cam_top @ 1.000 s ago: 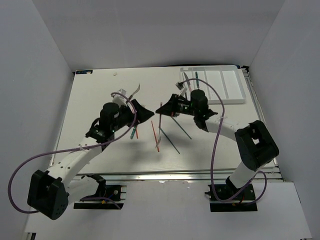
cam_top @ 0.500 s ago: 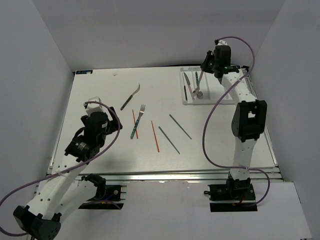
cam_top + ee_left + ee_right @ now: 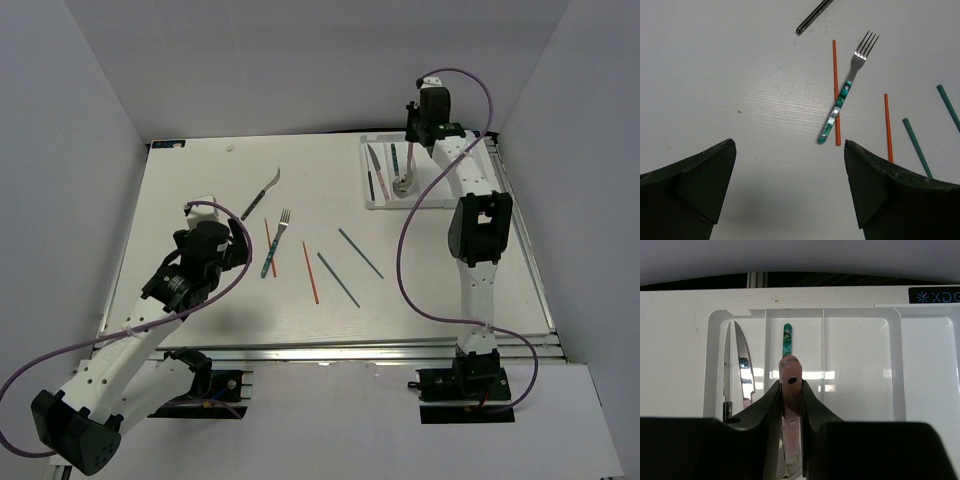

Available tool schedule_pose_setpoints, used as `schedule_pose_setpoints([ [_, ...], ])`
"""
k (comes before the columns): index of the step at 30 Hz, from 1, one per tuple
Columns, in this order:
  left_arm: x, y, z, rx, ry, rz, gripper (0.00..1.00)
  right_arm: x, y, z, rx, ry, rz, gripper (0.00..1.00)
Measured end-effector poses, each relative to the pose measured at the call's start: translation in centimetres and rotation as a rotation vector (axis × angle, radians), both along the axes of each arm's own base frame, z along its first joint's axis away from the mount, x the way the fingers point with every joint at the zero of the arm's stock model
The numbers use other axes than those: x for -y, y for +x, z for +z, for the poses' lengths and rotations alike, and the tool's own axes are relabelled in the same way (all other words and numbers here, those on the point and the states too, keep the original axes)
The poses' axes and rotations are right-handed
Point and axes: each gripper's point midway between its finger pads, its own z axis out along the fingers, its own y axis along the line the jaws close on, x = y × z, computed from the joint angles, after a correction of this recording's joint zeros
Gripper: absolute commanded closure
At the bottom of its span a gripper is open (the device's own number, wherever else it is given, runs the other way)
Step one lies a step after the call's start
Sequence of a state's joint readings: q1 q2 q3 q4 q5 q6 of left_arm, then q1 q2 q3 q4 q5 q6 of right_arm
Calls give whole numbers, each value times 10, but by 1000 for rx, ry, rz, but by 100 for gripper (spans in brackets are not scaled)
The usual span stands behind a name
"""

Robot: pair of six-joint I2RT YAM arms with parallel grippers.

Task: Sort the eating utensils into containers

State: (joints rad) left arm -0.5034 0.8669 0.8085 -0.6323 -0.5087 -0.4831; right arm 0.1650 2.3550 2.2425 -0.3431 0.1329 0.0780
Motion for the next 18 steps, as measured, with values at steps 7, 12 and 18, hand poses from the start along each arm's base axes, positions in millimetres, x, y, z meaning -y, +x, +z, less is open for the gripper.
schedule_pose_setpoints([
  [7,0,-1,2,8,-3,0,2,-1,1,-8,-12,-11,7,94],
  [12,0,-1,2,8,-3,-1,2,-1,2,-23,-34,-22,12,70],
  [18,0,-1,2,7,-3,-1,2,0,1,-53,-86,-34,15,37],
])
